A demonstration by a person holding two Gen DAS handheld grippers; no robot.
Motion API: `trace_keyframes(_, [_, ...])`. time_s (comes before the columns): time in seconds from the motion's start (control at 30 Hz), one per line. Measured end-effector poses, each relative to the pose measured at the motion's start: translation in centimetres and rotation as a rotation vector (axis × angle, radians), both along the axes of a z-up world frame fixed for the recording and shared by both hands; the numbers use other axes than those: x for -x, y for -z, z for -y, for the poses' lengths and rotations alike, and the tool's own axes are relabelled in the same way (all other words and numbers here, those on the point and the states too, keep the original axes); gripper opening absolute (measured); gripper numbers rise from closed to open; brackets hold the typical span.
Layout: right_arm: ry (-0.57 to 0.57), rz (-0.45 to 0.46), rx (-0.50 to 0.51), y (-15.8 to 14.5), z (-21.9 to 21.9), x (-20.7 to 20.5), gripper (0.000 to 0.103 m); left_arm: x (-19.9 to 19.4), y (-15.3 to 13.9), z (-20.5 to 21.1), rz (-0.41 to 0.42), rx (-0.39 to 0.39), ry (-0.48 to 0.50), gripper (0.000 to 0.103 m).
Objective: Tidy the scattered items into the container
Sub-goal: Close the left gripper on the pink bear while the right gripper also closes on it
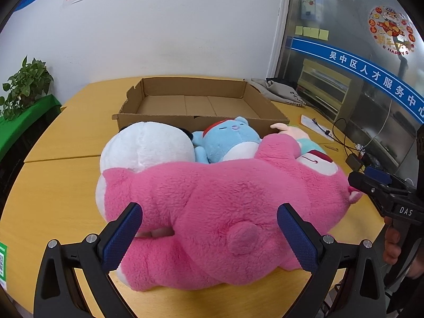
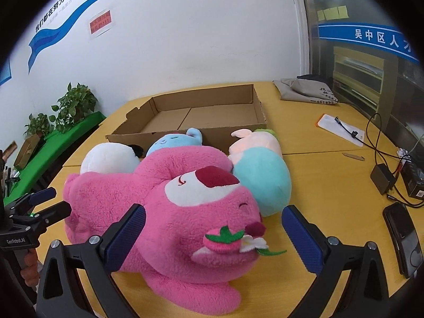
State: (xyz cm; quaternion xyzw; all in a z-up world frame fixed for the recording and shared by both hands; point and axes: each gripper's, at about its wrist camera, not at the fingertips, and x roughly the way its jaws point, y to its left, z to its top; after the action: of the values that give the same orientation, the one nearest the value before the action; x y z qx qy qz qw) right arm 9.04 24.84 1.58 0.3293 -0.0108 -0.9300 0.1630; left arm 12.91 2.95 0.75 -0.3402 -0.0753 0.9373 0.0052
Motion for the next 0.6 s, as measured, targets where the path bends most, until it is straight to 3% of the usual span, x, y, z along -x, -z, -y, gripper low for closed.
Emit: trace_keyframes(0.6, [-0.005,0.02,-0.015,0.45,-0.13,0.35,0.102,0.37,0.52,0.46,-0.023,-0.076,0.064,0.103])
